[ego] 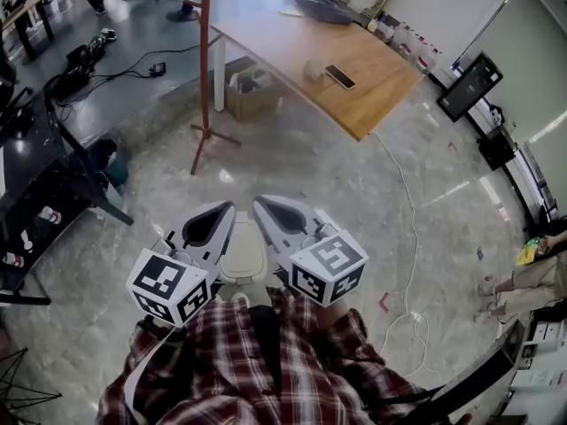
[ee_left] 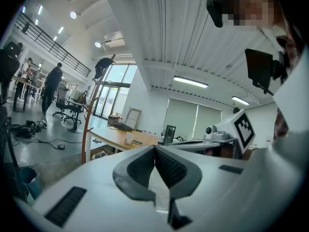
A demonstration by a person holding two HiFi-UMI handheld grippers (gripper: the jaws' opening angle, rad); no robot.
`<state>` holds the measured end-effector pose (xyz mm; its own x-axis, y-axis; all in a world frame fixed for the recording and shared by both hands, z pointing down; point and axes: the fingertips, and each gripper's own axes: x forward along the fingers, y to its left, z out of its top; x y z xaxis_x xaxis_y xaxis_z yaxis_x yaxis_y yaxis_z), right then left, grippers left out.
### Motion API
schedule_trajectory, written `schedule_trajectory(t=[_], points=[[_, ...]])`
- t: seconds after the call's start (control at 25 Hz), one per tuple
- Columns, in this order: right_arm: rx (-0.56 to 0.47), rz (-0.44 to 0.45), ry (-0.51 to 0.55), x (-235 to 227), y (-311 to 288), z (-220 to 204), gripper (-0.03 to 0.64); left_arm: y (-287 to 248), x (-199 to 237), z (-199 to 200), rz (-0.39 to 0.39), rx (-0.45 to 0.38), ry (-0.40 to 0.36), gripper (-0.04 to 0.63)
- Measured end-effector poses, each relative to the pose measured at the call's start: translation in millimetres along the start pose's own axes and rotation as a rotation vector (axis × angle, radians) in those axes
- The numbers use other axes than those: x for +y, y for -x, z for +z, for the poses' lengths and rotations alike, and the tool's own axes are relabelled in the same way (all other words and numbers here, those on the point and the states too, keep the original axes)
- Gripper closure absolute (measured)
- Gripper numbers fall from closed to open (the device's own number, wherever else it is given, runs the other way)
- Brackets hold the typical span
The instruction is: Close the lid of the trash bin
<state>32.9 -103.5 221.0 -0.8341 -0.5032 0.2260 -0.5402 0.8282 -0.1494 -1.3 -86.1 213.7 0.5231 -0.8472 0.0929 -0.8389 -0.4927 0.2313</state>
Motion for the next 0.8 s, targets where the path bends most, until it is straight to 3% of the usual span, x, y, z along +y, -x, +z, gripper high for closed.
schedule_trajectory(t=[0.8], points=[[0.047,0.001,-0.018,7,-8,-15,0.605,9,10,-5,0.017,0.011,0.043,0.586]])
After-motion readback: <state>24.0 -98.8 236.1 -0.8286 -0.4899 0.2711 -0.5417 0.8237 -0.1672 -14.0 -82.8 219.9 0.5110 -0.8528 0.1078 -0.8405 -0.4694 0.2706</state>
